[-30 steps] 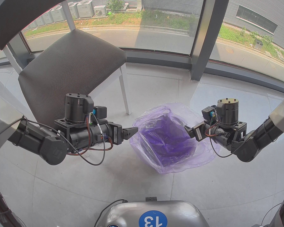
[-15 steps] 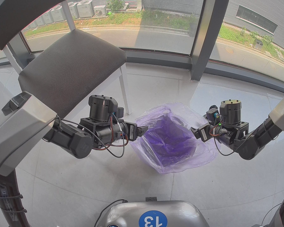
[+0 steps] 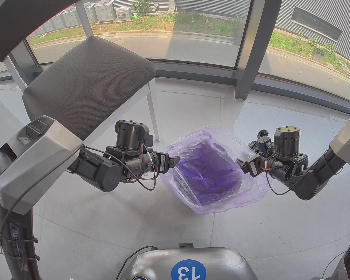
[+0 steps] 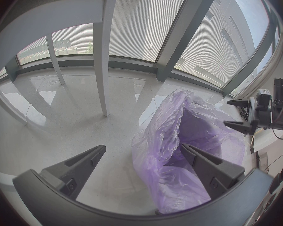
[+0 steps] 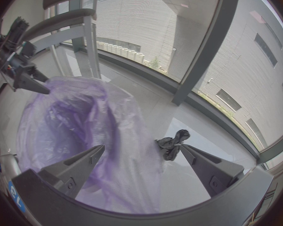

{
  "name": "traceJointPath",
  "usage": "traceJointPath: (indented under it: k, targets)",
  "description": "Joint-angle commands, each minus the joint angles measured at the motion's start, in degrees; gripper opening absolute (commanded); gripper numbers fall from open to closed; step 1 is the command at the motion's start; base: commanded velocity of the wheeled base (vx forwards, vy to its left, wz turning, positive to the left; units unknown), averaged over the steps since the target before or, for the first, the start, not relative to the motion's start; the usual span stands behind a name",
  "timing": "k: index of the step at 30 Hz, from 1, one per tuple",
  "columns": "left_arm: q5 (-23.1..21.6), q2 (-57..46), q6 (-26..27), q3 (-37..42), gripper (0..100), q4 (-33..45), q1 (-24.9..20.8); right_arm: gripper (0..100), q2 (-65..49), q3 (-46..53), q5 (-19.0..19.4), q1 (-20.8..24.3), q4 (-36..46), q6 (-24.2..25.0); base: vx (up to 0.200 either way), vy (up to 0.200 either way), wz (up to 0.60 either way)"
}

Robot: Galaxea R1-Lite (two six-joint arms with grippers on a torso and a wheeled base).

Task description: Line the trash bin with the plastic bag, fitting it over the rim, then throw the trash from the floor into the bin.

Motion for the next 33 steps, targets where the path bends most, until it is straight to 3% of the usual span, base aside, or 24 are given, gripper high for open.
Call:
traceJointPath:
  k: [1,10,20,29,30,33]
  targets:
    - [0.0,0.9,-0.2,-1.0,100,-0.1,0.3,100,-2.9,3.8,1.2,3.7,-0.4,0.0,0.000,0.000,0.00]
    - [0.0,1.4,-0.3,-2.1,100,-0.1,0.9,100,-0.6,3.1,0.6,3.6,-0.5,-0.5,0.000,0.000,0.00]
    - [2.0,4.6,-0.3,-5.3,100,-0.1,2.7,100,2.7,0.2,0.5,-2.2,-1.0,-0.7,0.000,0.000,0.00]
    - [2.7,6.1,-0.1,-8.1,100,0.1,3.0,100,5.4,-3.1,0.3,-3.3,-2.9,-0.5,0.000,0.000,0.00]
    - [3.2,7.3,0.2,-12.1,100,1.1,3.2,100,8.4,-6.8,-0.9,-3.7,-5.6,-0.3,0.000,0.000,0.00]
    - [3.4,7.9,0.2,-13.8,100,1.8,3.3,100,9.2,-7.6,-0.9,-4.0,-5.4,-0.3,0.000,0.000,0.00]
